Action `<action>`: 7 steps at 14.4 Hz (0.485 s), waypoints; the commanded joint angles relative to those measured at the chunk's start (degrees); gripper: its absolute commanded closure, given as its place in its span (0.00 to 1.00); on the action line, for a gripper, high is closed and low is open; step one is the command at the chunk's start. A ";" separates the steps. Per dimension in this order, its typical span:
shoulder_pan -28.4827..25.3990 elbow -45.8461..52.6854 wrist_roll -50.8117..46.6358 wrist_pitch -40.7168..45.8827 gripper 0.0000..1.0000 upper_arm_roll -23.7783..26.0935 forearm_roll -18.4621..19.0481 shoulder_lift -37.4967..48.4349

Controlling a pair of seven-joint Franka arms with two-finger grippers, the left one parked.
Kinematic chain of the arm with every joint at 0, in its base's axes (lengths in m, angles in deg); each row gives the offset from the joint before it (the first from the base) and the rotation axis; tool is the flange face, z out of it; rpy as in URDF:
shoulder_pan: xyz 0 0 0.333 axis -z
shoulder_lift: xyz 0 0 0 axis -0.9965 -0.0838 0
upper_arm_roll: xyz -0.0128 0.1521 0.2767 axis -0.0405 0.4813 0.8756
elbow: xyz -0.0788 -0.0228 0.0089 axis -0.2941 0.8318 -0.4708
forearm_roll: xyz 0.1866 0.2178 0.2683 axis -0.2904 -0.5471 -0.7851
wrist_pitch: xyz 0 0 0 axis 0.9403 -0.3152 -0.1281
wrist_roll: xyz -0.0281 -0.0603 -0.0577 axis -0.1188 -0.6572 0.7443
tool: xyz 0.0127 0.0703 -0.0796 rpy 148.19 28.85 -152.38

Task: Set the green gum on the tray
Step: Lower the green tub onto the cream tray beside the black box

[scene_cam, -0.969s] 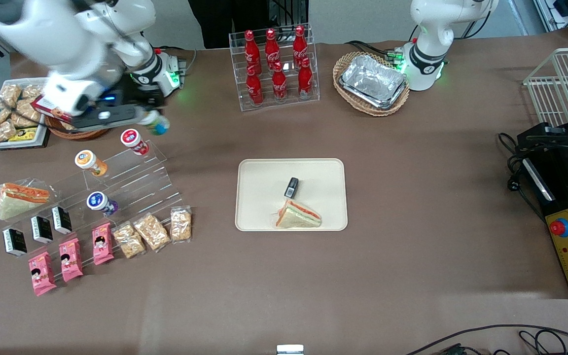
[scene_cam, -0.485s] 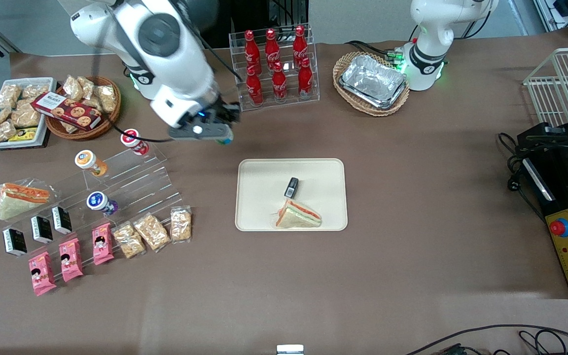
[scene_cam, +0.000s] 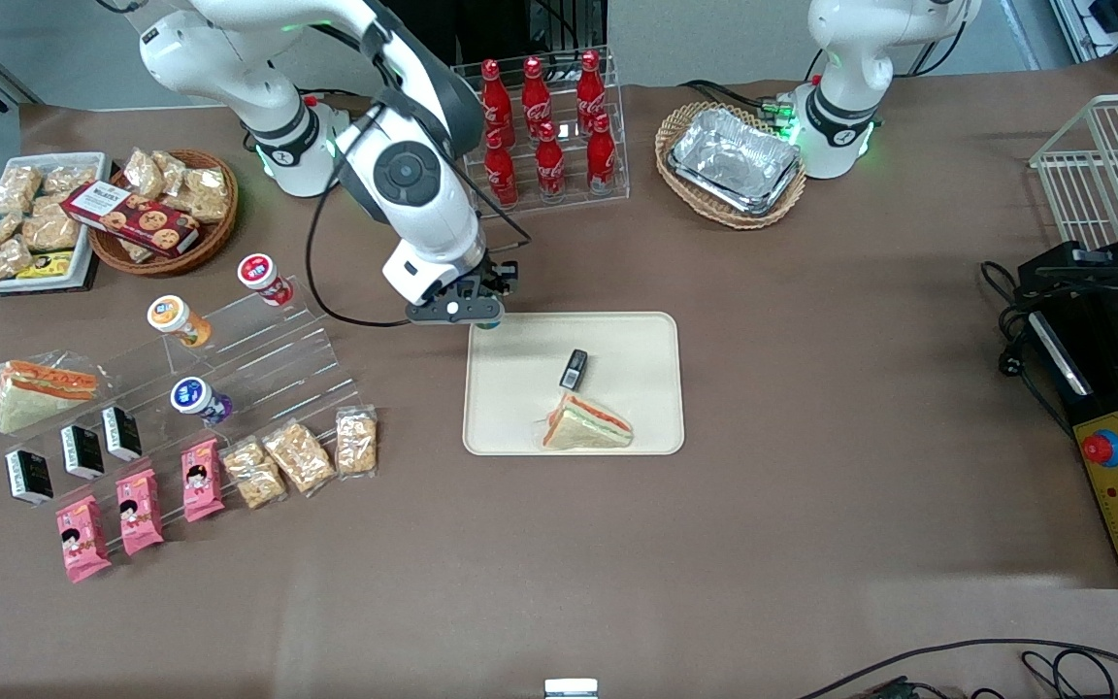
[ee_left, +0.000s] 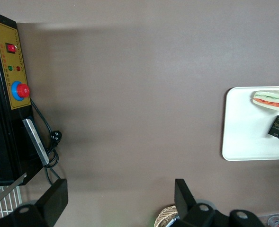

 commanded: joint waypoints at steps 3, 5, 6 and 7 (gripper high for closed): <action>-0.73 -1.79 -0.98 -8.40 0.72 -0.24 0.75 -6.21; -2.74 -1.79 -0.89 -12.34 0.72 -0.33 0.75 -9.56; -2.93 -1.79 -0.89 -14.11 0.72 -0.33 0.75 -10.96; -2.93 -1.79 -0.98 -15.17 0.71 -0.33 0.75 -11.85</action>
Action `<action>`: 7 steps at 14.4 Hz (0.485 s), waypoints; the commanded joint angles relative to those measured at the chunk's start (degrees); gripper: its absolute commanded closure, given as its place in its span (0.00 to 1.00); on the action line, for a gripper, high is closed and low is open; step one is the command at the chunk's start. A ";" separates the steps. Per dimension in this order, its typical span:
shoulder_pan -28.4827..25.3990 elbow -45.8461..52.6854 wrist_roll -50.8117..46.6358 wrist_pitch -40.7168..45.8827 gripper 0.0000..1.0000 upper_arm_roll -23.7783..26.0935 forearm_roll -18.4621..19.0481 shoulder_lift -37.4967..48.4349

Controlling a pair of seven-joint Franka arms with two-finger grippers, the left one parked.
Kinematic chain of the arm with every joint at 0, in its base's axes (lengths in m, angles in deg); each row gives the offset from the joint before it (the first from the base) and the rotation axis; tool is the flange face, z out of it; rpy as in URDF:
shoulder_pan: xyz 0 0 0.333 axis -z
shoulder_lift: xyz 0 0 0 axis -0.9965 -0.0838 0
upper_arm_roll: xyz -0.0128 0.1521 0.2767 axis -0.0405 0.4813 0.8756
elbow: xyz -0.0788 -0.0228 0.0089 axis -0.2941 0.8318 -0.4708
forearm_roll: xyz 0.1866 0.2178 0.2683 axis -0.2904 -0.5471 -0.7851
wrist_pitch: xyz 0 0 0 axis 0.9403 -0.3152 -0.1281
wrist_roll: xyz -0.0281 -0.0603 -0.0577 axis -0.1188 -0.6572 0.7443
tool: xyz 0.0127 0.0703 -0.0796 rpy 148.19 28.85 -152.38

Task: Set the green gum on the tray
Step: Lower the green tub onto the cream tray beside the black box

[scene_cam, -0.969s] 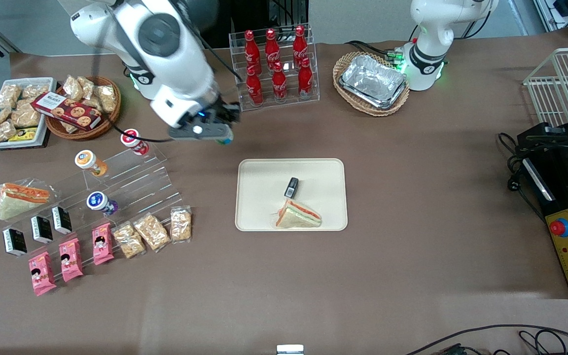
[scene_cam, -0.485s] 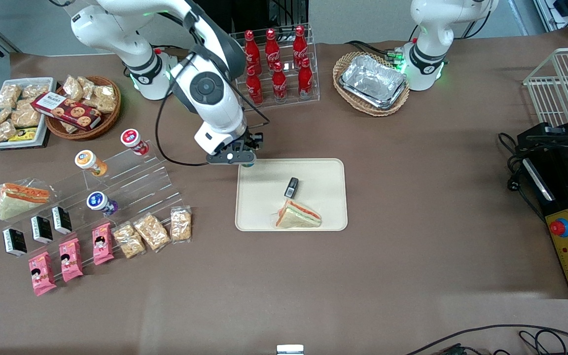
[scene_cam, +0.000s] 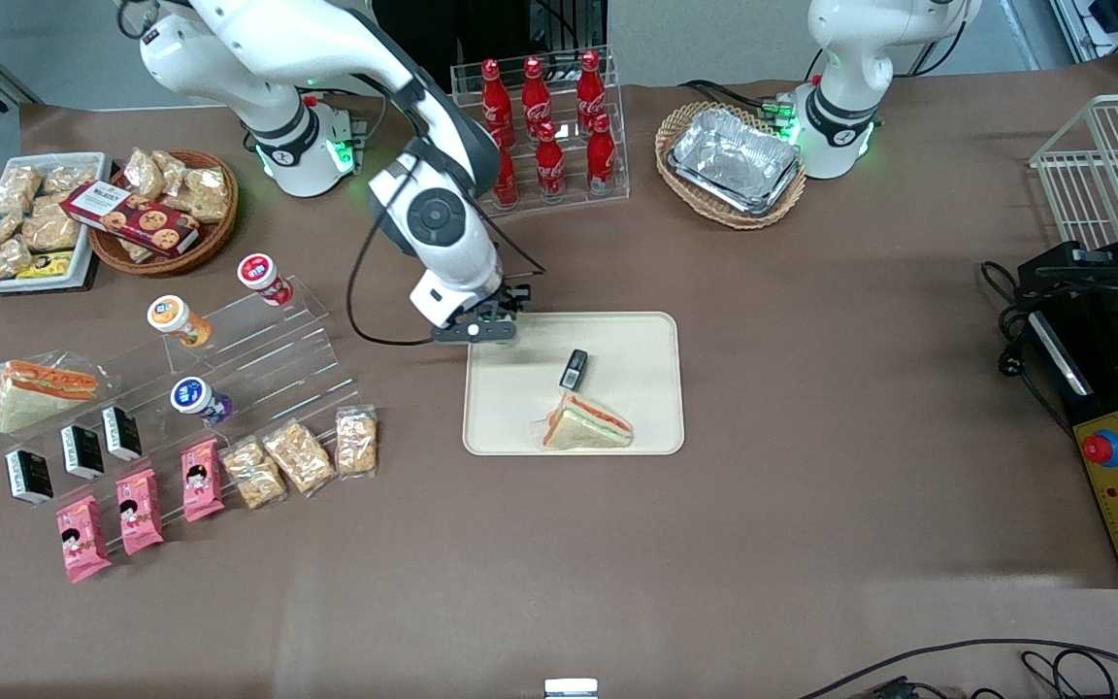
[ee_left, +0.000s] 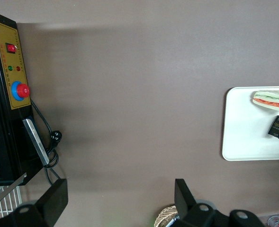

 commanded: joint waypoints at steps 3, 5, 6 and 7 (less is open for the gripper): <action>-1.24 0.61 -0.96 -4.58 0.71 -0.23 0.74 -4.16; -1.24 0.70 -0.96 -4.58 0.58 -0.23 0.74 -4.16; -1.24 0.70 -1.05 -4.58 0.28 -0.23 0.66 -4.16; -1.24 0.70 -1.05 -4.58 0.13 -0.23 0.66 -4.16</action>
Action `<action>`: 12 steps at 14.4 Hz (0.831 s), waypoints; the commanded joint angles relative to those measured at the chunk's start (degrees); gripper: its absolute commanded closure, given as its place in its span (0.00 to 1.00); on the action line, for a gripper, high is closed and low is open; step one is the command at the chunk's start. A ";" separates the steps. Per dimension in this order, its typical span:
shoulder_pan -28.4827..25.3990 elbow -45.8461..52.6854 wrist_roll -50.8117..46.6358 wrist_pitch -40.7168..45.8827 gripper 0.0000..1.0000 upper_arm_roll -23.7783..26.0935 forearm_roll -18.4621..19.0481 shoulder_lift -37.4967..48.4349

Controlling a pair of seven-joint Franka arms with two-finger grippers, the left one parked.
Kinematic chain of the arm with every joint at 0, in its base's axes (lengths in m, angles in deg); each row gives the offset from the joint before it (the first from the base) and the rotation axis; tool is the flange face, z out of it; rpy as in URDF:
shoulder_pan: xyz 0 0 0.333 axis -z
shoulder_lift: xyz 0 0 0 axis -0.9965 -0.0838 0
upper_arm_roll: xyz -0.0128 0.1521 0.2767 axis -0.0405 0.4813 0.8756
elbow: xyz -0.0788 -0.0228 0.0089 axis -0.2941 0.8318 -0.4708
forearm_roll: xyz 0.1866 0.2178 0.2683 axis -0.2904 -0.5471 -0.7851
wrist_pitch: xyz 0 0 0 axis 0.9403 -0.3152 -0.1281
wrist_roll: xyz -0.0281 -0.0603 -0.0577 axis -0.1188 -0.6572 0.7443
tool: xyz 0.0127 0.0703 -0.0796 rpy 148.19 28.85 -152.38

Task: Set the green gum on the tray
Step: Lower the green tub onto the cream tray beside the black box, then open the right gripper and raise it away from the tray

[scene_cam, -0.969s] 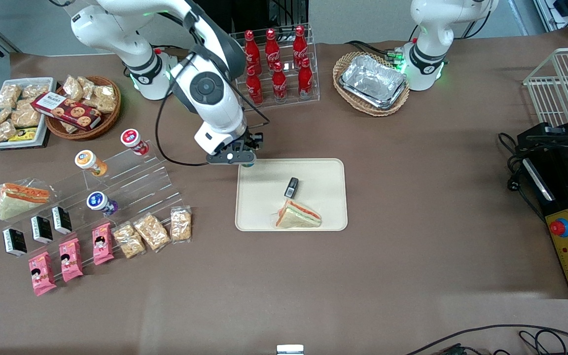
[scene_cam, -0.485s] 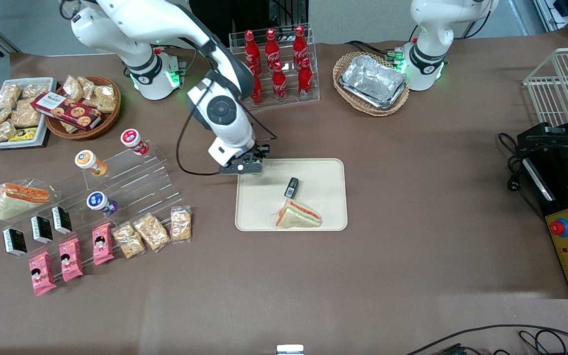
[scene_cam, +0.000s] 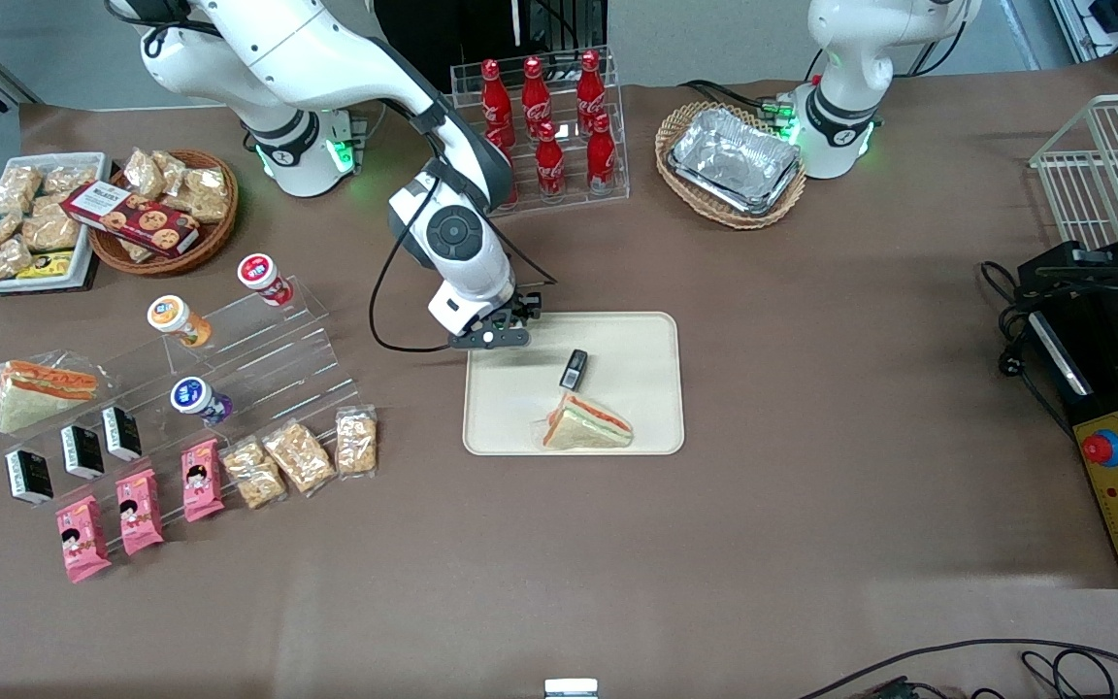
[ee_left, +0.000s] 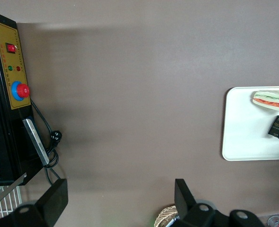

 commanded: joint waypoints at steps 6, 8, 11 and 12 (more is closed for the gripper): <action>0.84 1.05 -0.32 1.52 0.00 -0.62 0.65 3.07; 3.11 3.14 2.57 8.96 0.00 -1.85 0.74 7.37; 10.22 10.16 13.55 24.86 0.00 -2.03 0.22 11.95; 12.25 12.54 15.75 29.61 0.00 -2.03 0.13 13.09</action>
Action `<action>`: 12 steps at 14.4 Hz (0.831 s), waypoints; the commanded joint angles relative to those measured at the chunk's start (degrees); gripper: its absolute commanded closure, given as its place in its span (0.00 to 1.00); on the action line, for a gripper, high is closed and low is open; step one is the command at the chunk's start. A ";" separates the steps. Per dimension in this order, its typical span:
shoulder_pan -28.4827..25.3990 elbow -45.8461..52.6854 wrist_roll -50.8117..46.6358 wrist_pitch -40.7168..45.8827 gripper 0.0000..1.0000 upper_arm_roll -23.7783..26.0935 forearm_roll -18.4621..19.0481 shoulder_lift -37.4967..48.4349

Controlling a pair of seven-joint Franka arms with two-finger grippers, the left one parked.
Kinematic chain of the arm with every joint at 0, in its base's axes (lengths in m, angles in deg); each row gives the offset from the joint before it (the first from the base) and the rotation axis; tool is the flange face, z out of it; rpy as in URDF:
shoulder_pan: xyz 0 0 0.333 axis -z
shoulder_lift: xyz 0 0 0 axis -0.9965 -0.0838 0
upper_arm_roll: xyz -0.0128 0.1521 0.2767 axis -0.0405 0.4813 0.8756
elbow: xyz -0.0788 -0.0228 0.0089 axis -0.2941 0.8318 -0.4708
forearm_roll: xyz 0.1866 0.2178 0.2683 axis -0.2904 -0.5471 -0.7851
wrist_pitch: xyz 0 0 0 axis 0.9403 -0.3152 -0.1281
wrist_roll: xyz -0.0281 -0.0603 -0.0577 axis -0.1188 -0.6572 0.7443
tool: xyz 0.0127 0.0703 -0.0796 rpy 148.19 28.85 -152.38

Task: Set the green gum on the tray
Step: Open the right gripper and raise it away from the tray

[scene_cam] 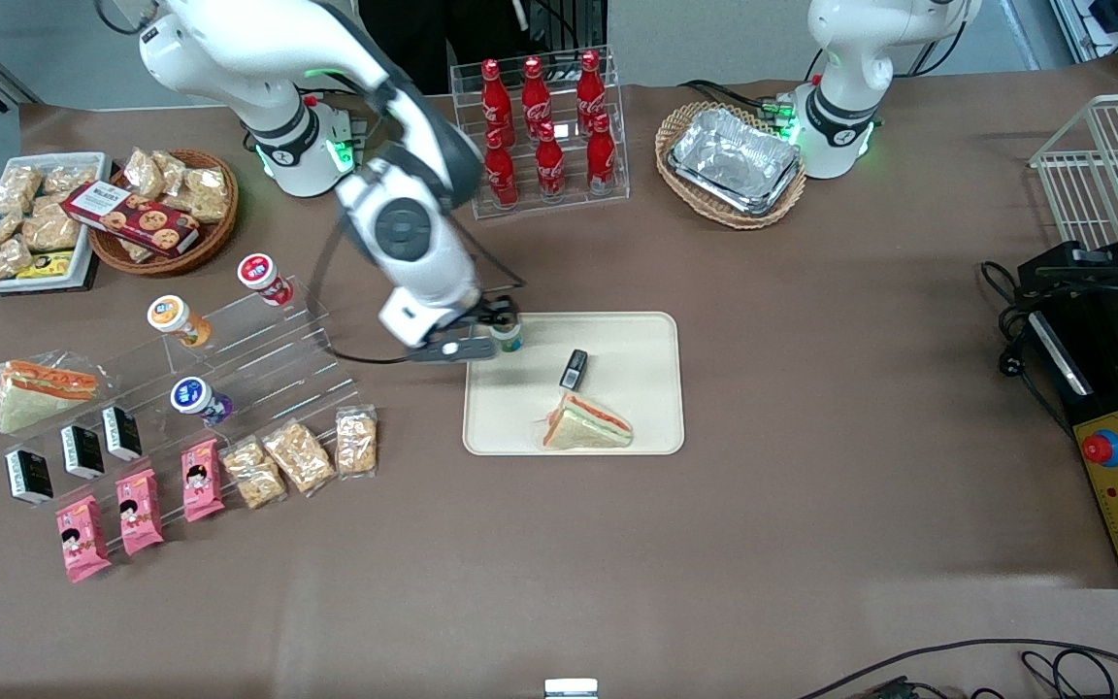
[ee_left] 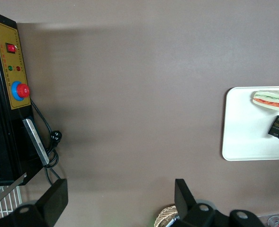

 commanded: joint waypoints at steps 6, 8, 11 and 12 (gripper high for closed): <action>20.36 13.89 22.91 31.26 0.00 0.08 -0.28 13.82; 23.80 16.25 26.96 33.91 0.00 -1.24 -0.28 15.42; 24.43 23.28 31.10 40.76 0.00 -6.50 0.42 15.07; 24.43 24.00 31.63 42.08 0.00 -7.91 0.59 15.16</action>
